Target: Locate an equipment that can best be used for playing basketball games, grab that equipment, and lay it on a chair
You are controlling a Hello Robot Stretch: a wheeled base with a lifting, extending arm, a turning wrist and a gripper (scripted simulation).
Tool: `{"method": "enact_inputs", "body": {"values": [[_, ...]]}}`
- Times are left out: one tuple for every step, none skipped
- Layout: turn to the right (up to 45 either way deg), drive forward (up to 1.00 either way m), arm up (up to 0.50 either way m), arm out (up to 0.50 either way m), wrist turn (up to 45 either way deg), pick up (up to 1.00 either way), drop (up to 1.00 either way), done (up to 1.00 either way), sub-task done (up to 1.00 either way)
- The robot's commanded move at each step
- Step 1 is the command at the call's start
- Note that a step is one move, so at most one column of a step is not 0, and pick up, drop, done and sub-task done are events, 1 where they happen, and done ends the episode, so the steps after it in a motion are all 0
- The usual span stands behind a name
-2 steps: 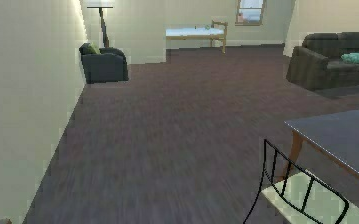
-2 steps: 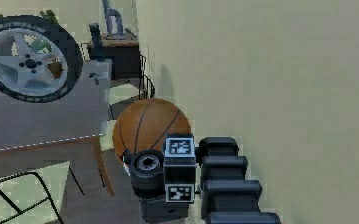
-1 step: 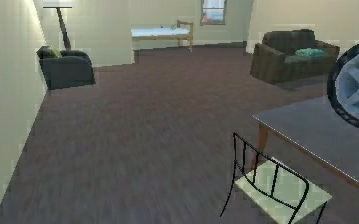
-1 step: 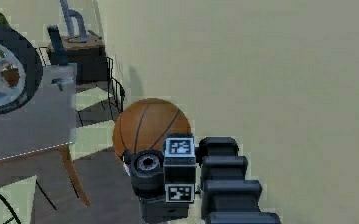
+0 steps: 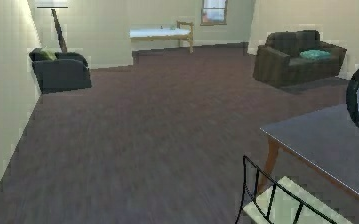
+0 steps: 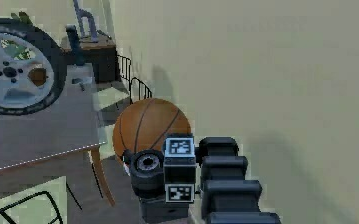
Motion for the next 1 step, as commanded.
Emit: {"method": "enact_inputs", "body": {"values": [[0.0, 1.00, 0.00, 0.00, 0.0, 0.00, 0.00, 0.00, 0.00]]}}
